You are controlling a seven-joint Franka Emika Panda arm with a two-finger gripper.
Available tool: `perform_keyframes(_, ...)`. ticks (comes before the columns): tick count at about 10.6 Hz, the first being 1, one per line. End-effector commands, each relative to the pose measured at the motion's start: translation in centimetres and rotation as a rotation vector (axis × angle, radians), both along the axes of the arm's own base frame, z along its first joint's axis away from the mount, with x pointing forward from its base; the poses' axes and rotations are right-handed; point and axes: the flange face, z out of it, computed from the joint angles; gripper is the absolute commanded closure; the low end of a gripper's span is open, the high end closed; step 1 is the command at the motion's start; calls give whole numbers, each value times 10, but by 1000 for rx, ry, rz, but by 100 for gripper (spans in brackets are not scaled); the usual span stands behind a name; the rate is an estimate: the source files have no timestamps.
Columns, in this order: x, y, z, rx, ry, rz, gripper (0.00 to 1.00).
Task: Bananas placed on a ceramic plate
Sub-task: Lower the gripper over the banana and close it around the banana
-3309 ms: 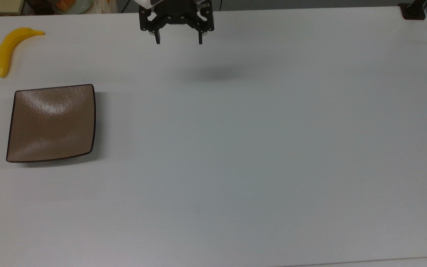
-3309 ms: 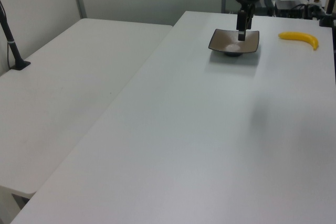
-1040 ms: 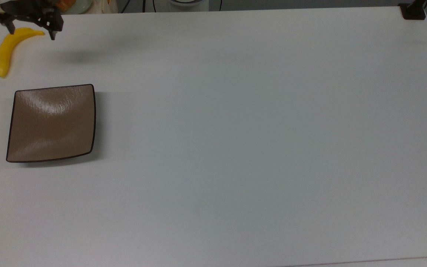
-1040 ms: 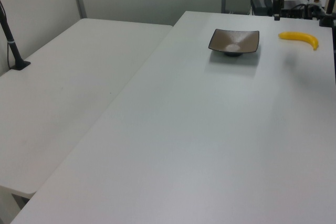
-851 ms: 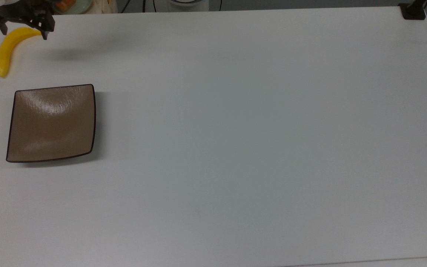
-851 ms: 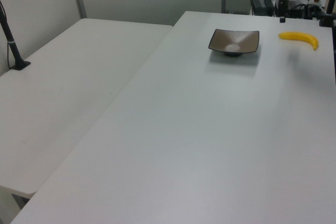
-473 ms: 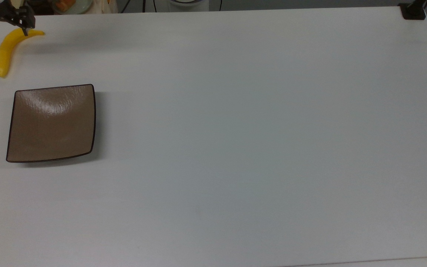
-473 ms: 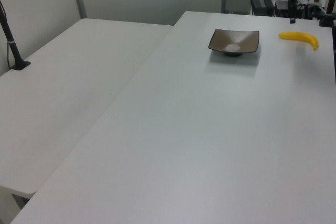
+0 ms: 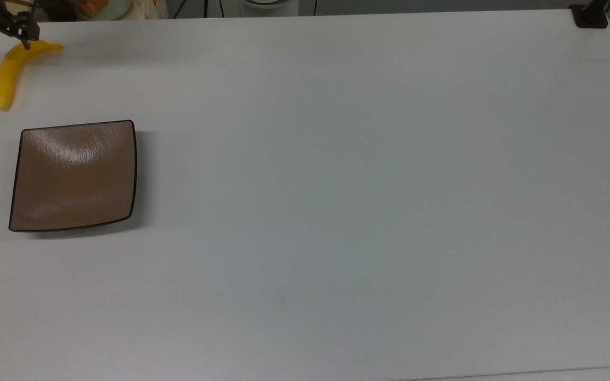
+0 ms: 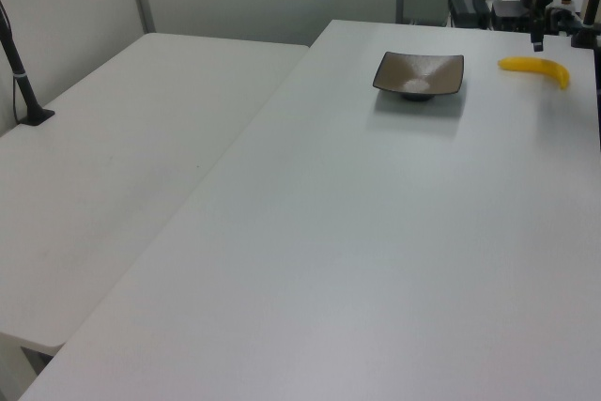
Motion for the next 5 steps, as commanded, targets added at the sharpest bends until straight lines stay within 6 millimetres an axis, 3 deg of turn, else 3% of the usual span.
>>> perform_keyframes(1, -8, -18, -27, -24, -2, 8, 3)
perform_keyframes(5, -11, -29, -66, -15, 11, -9, 7)
